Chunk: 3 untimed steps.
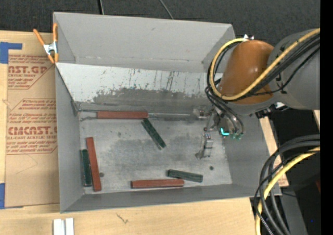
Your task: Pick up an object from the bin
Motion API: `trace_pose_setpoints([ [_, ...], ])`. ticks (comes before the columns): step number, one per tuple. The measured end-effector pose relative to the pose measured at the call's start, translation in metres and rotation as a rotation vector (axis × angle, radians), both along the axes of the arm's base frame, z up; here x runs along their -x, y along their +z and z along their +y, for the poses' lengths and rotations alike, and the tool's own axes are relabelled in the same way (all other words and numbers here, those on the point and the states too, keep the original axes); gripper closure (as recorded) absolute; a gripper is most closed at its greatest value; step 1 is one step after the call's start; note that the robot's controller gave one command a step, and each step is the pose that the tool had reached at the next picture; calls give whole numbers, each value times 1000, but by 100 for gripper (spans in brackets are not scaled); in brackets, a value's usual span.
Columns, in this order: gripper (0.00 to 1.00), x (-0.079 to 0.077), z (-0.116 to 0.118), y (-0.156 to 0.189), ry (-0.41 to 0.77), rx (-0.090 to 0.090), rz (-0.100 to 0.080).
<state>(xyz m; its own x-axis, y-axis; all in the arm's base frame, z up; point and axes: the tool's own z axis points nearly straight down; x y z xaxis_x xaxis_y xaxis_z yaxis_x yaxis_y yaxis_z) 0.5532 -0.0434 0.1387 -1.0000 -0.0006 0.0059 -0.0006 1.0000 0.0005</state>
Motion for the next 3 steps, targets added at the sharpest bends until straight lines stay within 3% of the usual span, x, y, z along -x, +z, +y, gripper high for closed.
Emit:
trace_pose_setpoints([
  [2, 0, -1, 0, 3, 0, 1, -8],
  [3, 0, 35, 11, -42, 32, -1, 1],
])
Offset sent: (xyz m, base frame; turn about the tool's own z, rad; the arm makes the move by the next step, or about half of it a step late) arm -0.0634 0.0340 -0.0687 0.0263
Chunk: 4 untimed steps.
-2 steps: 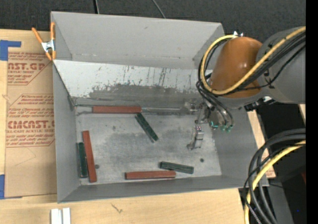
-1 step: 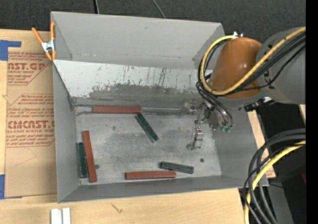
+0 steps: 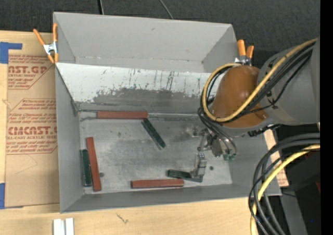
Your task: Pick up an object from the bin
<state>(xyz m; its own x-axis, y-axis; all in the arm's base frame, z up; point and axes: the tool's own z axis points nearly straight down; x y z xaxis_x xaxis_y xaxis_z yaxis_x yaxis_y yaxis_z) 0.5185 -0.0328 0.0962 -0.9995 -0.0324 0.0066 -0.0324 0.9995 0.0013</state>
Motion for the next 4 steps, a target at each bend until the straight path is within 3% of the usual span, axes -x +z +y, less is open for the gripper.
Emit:
trace_pose_setpoints([
  [1, 0, 34, 7, 27, 52, 0, -5],
  [2, 100, 39, 20, -27, 67, 0, -6],
  [3, 100, 39, 20, -27, 67, 0, -6],
  [4, 100, 19, 23, 78, 51, 1, -8],
])
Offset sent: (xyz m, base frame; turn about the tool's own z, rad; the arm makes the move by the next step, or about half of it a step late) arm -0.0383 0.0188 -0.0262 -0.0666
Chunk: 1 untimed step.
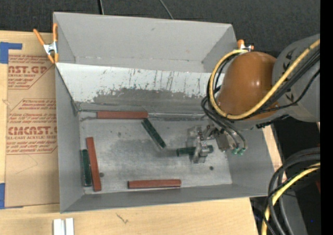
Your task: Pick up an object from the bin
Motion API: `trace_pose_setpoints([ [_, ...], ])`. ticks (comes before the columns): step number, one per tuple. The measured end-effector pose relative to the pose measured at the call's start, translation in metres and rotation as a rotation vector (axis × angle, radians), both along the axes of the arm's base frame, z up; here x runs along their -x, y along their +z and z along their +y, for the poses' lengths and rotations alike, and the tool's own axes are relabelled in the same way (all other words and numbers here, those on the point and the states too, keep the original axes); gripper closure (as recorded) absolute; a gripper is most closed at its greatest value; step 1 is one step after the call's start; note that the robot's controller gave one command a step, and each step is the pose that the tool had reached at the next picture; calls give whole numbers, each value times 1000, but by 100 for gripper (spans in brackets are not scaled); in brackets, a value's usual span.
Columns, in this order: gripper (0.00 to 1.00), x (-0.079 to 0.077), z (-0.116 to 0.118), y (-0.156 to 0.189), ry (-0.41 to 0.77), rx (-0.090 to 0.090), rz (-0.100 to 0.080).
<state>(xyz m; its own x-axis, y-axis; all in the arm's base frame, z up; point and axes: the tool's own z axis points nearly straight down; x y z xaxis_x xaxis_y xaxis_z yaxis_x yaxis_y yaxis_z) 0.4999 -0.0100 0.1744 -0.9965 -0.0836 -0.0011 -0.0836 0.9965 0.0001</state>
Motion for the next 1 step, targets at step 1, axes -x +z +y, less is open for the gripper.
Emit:
trace_pose_setpoints([
  [1, 100, 0, 0, 0, 0, 0, 0],
])
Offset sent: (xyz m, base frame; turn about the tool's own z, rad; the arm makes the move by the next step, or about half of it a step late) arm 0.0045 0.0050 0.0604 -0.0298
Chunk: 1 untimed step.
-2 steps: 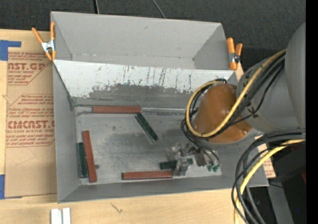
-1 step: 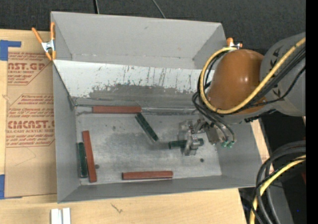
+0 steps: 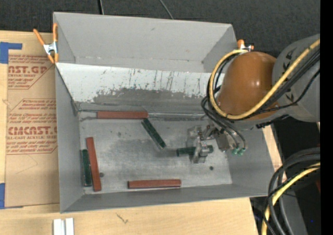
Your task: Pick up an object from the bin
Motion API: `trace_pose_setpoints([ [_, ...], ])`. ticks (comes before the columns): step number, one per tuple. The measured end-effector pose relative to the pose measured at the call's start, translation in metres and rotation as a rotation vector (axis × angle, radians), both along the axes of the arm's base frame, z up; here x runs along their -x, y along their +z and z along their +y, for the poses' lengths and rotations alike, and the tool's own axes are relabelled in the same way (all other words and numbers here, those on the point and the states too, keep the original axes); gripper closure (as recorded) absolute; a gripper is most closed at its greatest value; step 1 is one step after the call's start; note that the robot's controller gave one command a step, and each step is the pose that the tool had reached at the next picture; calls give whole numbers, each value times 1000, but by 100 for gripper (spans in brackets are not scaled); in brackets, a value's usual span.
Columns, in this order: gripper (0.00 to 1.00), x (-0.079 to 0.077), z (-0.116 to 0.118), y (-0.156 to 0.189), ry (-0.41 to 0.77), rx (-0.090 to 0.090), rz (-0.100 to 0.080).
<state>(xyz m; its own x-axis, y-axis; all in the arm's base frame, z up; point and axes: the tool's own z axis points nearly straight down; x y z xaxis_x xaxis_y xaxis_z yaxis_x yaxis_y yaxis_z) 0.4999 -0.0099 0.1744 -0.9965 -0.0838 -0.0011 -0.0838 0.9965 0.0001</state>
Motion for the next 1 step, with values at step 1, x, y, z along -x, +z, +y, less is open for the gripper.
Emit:
trace_pose_setpoints([
  [1, 100, -5, 5, 60, 29, 0, -1],
])
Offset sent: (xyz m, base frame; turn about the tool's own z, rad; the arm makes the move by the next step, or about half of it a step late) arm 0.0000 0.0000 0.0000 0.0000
